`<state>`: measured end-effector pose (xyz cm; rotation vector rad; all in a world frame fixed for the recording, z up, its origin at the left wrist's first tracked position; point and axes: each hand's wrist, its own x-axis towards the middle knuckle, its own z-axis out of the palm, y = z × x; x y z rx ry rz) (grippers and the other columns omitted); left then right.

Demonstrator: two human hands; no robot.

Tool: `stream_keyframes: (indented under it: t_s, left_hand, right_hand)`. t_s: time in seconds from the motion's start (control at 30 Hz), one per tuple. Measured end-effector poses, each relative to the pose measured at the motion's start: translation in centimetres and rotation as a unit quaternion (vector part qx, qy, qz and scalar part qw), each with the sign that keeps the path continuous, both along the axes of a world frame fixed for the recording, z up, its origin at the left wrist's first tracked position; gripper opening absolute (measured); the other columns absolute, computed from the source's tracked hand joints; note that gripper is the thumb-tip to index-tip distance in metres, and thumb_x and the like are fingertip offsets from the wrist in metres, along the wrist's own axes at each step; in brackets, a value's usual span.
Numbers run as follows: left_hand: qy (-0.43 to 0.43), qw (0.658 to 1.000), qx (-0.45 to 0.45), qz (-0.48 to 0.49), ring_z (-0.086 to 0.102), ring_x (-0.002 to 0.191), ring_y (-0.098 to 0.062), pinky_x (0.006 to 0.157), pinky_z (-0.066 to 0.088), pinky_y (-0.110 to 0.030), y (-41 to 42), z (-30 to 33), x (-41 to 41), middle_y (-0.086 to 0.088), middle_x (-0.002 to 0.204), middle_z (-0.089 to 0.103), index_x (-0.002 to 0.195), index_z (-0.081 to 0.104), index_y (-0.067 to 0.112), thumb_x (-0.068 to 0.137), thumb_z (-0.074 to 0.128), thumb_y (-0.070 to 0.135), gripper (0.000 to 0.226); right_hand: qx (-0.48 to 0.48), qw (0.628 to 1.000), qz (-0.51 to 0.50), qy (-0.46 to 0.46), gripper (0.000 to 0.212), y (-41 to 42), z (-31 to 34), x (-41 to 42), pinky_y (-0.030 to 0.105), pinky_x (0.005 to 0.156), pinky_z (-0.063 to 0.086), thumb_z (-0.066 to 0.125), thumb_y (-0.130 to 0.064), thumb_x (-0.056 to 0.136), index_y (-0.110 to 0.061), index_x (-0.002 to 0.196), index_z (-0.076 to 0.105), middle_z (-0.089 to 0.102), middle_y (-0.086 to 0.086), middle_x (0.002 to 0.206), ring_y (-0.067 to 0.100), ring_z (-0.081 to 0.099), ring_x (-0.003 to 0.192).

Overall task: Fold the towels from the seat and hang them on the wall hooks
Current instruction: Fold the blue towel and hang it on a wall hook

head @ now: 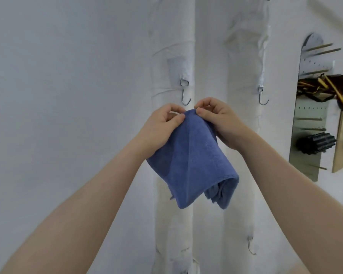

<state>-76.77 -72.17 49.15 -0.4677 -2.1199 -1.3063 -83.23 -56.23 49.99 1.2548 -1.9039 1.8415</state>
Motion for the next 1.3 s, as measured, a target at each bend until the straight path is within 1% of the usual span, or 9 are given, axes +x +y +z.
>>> stream_keyframes:
  t_s: [0.3,0.53,0.77,0.87,0.97,1.03,1.07,1.17,1.3]
  left_hand:
    - [0.122,0.99,0.013,0.063,0.051,0.07,-0.017,0.069,0.043,-0.032,-0.4,3.6,-4.0,-0.023,0.083,0.063,0.087,0.055,0.029,0.093,0.048,0.018,0.014]
    - [0.194,0.951,-0.097,0.219,0.051,0.072,-0.01,0.068,0.04,-0.022,1.0,2.2,-5.0,0.008,0.073,0.055,0.098,0.056,0.014,0.092,0.046,0.017,0.012]
    - [0.264,0.852,-0.167,0.42,0.033,0.122,-0.023,0.096,0.019,-0.034,0.3,-2.3,-7.2,-0.007,0.132,0.048,0.119,0.056,0.019,0.089,0.043,0.026,0.033]
    - [0.221,0.846,-0.256,0.412,0.019,0.139,-0.02,0.108,0.01,-0.034,0.3,-3.7,-7.4,-0.005,0.153,0.026,0.145,0.027,0.02,0.093,0.048,0.019,0.056]
    - [0.168,0.878,-0.27,0.357,0.009,0.145,-0.019,0.115,0.007,-0.038,0.1,-3.7,-5.9,0.001,0.158,0.011,0.149,0.011,0.02,0.095,0.027,0.029,0.057]
    - [0.167,0.891,-0.262,0.331,0.009,0.146,-0.019,0.116,0.007,-0.037,-0.1,-3.6,-4.5,0.0,0.158,0.01,0.149,0.01,0.02,0.088,0.014,0.038,0.064]
    - [0.171,0.893,-0.261,0.324,0.011,0.145,-0.02,0.116,0.008,-0.036,-0.2,-3.7,-4.0,-0.002,0.158,0.011,0.149,0.011,0.02,0.086,0.012,0.04,0.067]
    - [0.17,0.901,-0.264,0.299,0.014,0.145,-0.022,0.116,0.012,-0.034,-0.3,-4.0,-2.3,-0.005,0.158,0.013,0.149,0.014,0.018,0.085,0.013,0.041,0.068]
    - [0.163,0.912,-0.278,0.252,0.021,0.143,-0.024,0.115,0.019,-0.036,0.3,-5.6,1.1,-0.008,0.156,0.019,0.147,0.023,0.012,0.086,0.017,0.042,0.068]
  right_hand:
    - [-0.045,0.999,-0.005,0.028,0.008,-2.0,4.5,-4.2,0.026,0.075,0.045,0.061,-0.013,0.085,-0.019,0.079,0.061,0.062,0.0,0.075,0.011,0.056,0.072]
    - [-0.092,0.992,-0.071,0.037,0.016,-3.5,2.8,-4.4,0.013,0.058,0.046,0.057,-0.011,0.09,-0.019,0.076,0.06,0.061,-0.003,0.07,0.0,0.055,0.058]
    - [-0.117,0.987,-0.11,0.023,0.021,-5.1,-1.0,-4.1,0.047,0.099,0.046,0.06,-0.029,0.086,-0.048,0.092,0.054,0.054,0.009,0.124,0.024,0.057,0.113]
    - [-0.086,0.993,-0.066,-0.039,0.033,-5.1,-1.5,-3.5,0.035,0.107,0.039,0.059,-0.038,0.081,-0.037,0.112,0.047,0.051,-0.002,0.119,0.014,0.051,0.114]
    - [-0.073,0.986,-0.027,-0.15,0.013,-3.5,-2.0,-2.8,0.003,0.062,0.044,0.046,-0.024,0.095,-0.017,0.085,0.05,0.045,-0.01,0.076,-0.003,0.047,0.069]
    - [-0.093,0.977,-0.018,-0.191,0.032,-2.0,-1.9,-2.1,0.006,0.043,0.043,0.039,-0.027,0.099,-0.02,0.068,0.041,0.051,-0.01,0.048,-0.003,0.048,0.044]
    - [-0.097,0.976,-0.015,-0.193,0.028,-1.2,-1.7,-2.1,0.011,0.054,0.049,0.045,-0.037,0.094,-0.023,0.07,0.046,0.055,-0.016,0.048,-0.004,0.053,0.048]
    - [-0.085,0.983,-0.069,-0.148,0.028,0.6,-1.5,-1.3,0.033,0.104,0.04,0.048,-0.046,0.088,-0.033,0.111,0.059,0.062,-0.016,0.113,0.004,0.055,0.112]
    - [-0.154,0.966,-0.085,-0.187,0.025,4.1,-4.4,2.2,0.036,0.108,0.039,0.04,-0.033,0.096,-0.022,0.113,0.056,0.065,0.001,0.119,0.016,0.058,0.115]
